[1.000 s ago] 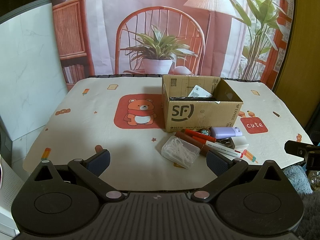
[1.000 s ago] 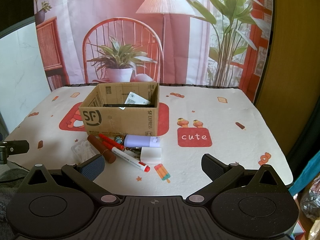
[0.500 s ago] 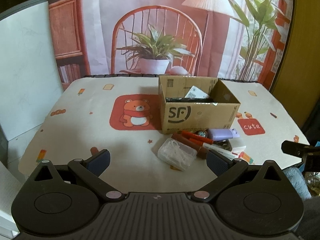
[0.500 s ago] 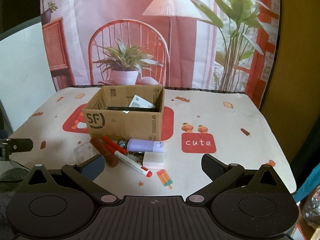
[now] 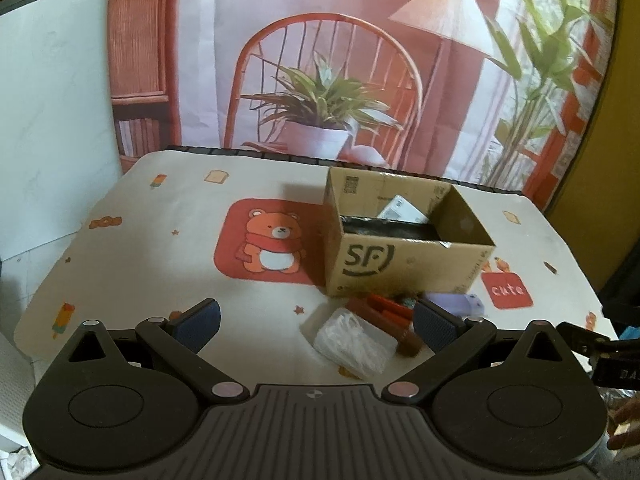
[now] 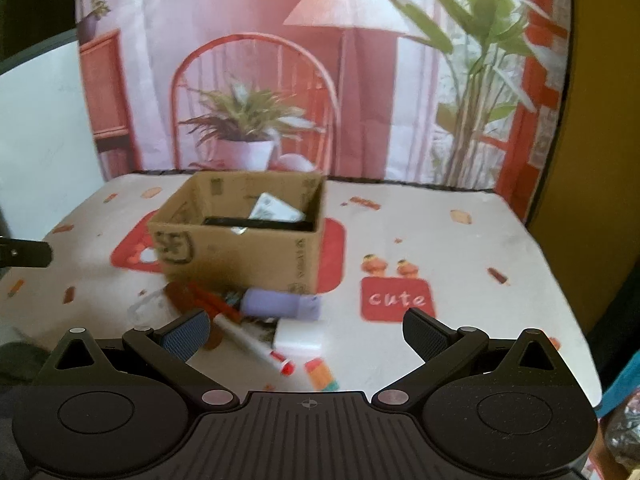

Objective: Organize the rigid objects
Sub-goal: 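Move the left tool toward the cardboard box while the right tool follows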

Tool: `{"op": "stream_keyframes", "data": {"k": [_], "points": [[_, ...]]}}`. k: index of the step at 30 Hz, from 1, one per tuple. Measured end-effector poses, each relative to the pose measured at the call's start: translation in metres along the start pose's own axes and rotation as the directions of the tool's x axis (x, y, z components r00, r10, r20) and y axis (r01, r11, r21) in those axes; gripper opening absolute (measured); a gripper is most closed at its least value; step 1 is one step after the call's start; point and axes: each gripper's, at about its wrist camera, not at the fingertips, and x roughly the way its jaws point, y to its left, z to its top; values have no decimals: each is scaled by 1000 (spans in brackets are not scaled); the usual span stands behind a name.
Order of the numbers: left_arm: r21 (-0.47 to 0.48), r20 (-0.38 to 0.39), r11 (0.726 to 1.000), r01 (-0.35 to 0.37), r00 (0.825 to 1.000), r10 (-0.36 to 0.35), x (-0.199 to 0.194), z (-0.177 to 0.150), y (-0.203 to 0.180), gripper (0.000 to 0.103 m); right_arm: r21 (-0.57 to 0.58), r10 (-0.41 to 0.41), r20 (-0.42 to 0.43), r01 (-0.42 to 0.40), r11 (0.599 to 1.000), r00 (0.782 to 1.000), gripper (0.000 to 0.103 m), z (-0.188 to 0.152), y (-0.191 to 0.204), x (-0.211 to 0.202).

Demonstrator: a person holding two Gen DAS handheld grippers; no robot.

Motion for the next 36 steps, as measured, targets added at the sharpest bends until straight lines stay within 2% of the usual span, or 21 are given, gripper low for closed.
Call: {"op": "stream_keyframes", "data": {"k": [6,9,14,20,28,32,36], "points": [[2,41,1000,-2,999,2,18,15,-1,103,-9,14,-20,-15,1000,1000,103,10,-4,23],[17,44,1000,-15,999,14,29,24,-4,103,-22,29,-36,-30,999,999,103,15,-2,35],[0,33,1000,15,999,-15,49,39,-4,103,-27,27,-62,-29,999,998,103,22,1,57],[14,32,1000,-1,999,1,70,55,-10,103,-5,34,-94,-34,999,995,103,29,0,80],[-54,43,998,22,999,-20,95,70,-6,103,27,29,-55,-27,999,998,103,36,-10,96],[-37,25,999,8,1000,-7,110,75,-9,103,21,72,-40,-71,997,997,103,32,-11,102],[-2,6,1000,-10,1000,10,126,77,-13,103,-43,63,-29,-64,997,998,103,25,-6,108]]}}
